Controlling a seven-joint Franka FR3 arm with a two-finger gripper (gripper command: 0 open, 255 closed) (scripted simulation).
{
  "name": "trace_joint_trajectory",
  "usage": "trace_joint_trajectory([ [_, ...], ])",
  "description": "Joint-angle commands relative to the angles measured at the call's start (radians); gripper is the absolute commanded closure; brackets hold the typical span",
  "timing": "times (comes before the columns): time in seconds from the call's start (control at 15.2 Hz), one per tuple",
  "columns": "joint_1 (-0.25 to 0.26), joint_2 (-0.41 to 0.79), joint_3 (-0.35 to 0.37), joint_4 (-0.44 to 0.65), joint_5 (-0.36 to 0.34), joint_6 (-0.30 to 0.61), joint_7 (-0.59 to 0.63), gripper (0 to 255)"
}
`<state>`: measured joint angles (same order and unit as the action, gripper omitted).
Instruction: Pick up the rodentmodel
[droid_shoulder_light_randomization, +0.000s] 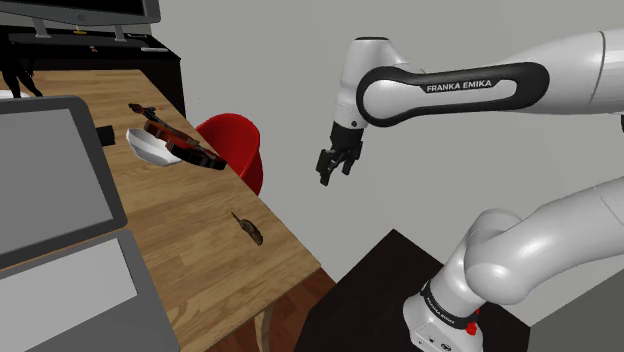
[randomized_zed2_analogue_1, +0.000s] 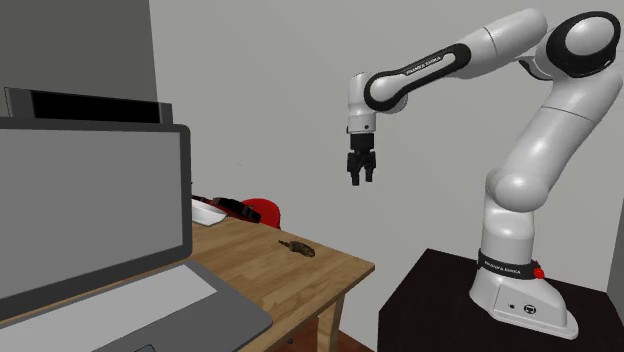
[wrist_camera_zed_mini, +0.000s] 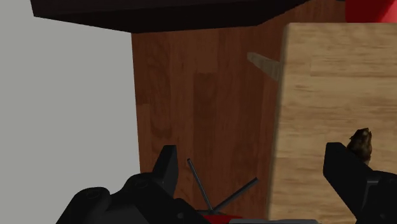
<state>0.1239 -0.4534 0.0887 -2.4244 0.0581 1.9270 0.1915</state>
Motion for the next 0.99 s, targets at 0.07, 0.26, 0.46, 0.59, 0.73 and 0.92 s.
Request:
trace_joint_trajectory([
  [0.07,0.019,0.089,0.03,0.012,0.015,0.094,0.022,0],
  [0.26,0.035,0.183,0.057,0.036,0.021,0.178,0.043,0],
  [0.46,0.05,0.281,0.083,0.072,0.019,0.255,0.066,0],
  [0.59,0.06,0.349,0.099,0.102,0.013,0.302,0.083,0],
  [0.73,0.07,0.418,0.113,0.136,0.003,0.345,0.102,0],
  [0.92,0.087,0.522,0.131,0.198,-0.02,0.402,0.133,0],
])
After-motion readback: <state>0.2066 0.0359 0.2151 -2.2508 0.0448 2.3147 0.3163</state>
